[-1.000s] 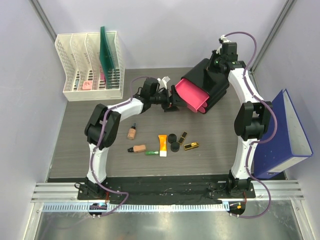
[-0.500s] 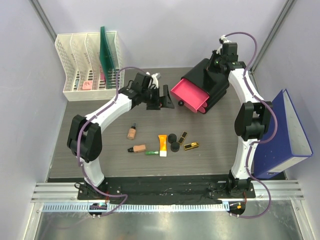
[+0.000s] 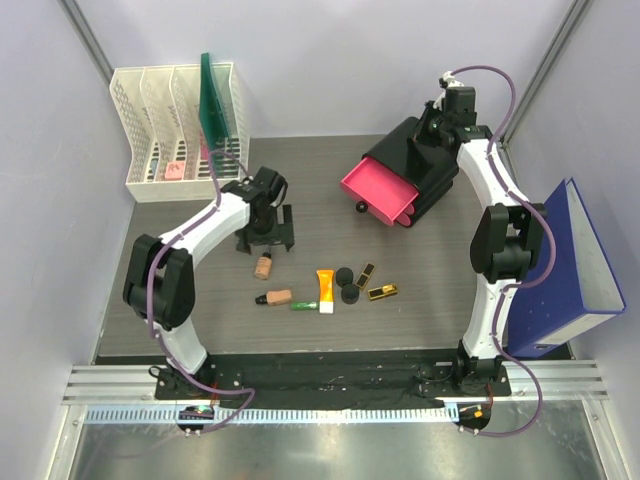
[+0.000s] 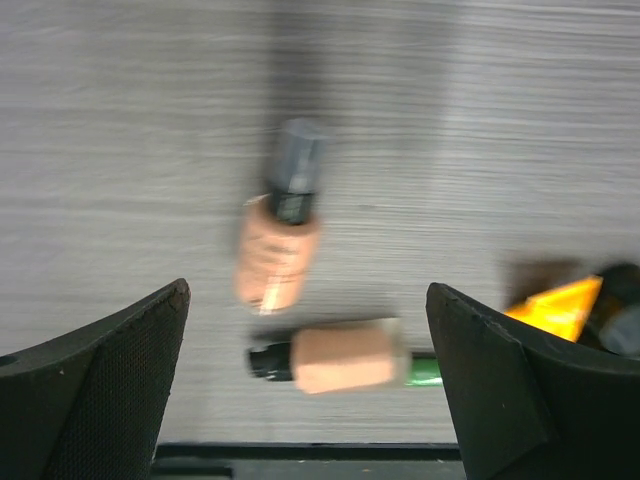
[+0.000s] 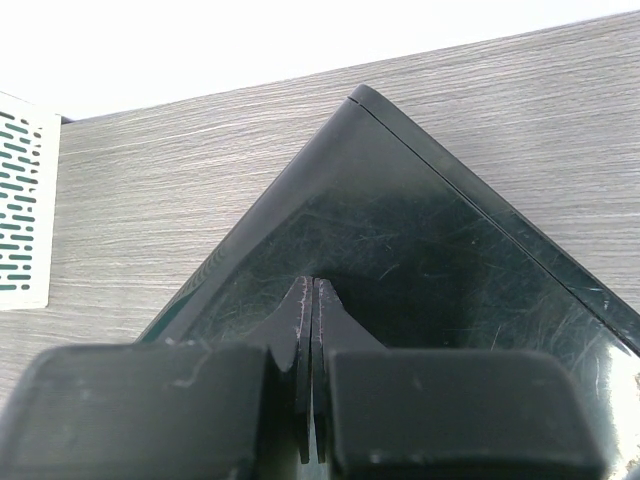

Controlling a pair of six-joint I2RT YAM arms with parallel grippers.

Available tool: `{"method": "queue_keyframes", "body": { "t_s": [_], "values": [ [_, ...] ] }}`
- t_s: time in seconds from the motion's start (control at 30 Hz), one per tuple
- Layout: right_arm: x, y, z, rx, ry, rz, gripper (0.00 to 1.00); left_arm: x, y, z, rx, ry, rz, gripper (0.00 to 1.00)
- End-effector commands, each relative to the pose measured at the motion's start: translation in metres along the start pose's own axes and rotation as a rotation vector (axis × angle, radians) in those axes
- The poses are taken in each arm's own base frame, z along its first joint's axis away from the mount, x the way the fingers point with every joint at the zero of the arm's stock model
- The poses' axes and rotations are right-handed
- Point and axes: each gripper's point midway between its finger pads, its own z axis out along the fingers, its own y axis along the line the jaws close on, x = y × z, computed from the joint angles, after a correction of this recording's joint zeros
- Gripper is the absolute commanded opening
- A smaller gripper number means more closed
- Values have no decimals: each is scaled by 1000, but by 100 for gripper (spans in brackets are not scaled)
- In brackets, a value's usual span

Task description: Organize the makeup

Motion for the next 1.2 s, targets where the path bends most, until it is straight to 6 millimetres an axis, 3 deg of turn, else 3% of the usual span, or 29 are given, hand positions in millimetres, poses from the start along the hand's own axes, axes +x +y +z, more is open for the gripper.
{"method": "queue_keyframes", "body": {
  "t_s": [0.0, 0.2, 0.53, 0.63, 0.77, 1.0, 1.03, 1.07, 1.17],
  "values": [
    [101, -37, 2, 118, 326, 51, 1, 2, 42, -14, -121, -35, -63, 100],
    [104, -34, 4, 102, 335, 58, 1, 18, 44, 10, -108, 33, -44, 98],
    [107, -33, 6, 94, 341, 70, 1, 20, 40, 40, -110, 81, -13, 87],
    [109, -34, 8, 90, 347, 70, 1, 21, 39, 50, -114, 91, -11, 70],
    [112, -35, 9, 84, 355, 77, 1, 24, 36, 55, -107, 105, -12, 57],
    [111, -37, 11, 91, 352, 77, 1, 22, 24, 48, -87, 112, 22, 30],
    [110, -36, 10, 91, 351, 75, 1, 21, 20, 46, -79, 110, 33, 18],
    [111, -37, 11, 93, 352, 77, 1, 11, 13, 40, -67, 85, 32, 0],
    [112, -37, 11, 94, 353, 78, 1, -7, -11, 26, 6, 36, 41, 0]
  ]
}}
